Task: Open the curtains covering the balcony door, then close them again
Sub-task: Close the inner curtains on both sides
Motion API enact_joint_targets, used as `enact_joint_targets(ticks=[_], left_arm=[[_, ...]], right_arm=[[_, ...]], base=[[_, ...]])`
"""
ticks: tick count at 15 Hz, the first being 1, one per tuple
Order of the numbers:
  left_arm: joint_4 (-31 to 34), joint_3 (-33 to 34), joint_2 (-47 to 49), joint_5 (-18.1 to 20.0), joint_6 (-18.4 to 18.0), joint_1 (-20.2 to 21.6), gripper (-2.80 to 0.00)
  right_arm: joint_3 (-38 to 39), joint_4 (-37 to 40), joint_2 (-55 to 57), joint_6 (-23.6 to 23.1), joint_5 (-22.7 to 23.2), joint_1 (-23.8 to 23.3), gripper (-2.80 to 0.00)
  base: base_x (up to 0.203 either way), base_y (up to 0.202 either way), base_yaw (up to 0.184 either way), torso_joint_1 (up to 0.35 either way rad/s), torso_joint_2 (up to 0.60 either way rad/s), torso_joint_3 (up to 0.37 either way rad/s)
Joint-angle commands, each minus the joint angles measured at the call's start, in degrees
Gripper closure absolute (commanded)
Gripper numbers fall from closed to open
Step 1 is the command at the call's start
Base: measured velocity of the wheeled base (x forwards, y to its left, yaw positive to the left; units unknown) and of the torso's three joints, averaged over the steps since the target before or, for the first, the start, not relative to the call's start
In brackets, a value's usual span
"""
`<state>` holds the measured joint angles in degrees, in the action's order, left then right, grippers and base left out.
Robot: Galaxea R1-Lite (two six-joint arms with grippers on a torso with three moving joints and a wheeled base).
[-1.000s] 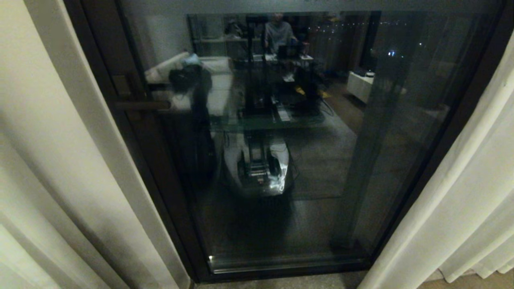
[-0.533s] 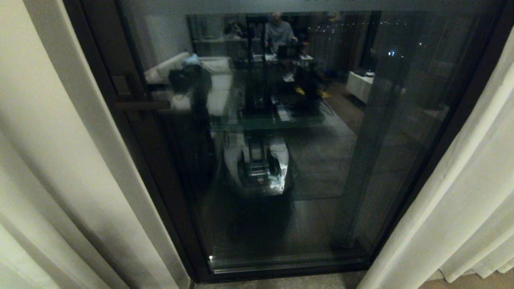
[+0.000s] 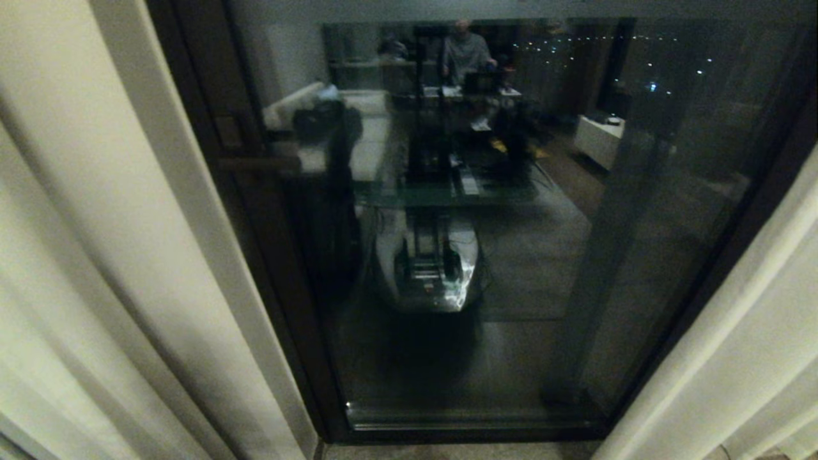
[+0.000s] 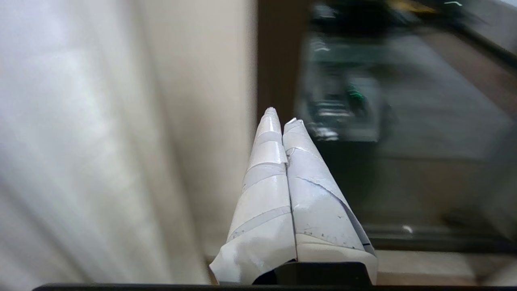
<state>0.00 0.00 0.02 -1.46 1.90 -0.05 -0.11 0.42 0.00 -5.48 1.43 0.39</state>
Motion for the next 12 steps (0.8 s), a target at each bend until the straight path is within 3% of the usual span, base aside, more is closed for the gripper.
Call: enact_joint_targets(ticks=[1, 6, 12], left_arm=[[0.0, 0.0, 0.0, 0.0, 0.1, 0.0, 0.00], [-0.1, 0.0, 0.0, 0.1, 0.1, 0.0, 0.00], [0.0, 0.0, 0.0, 0.1, 0.0, 0.0, 0.00]], right_arm=[[0.0, 0.0, 0.1, 0.3, 0.1, 0.0, 0.00], [0.0, 0.0, 0.1, 0.4, 0.1, 0.0, 0.00], [0.0, 0.0, 0.1, 0.4, 0.0, 0.0, 0.00]], base=[[-0.001, -0.009, 0.199, 0.012, 0.00, -0.002], [-0.002, -0.007, 0.172, 0.002, 0.00, 0.000], [0.000, 0.000, 0.000, 0.000, 0.00, 0.000]])
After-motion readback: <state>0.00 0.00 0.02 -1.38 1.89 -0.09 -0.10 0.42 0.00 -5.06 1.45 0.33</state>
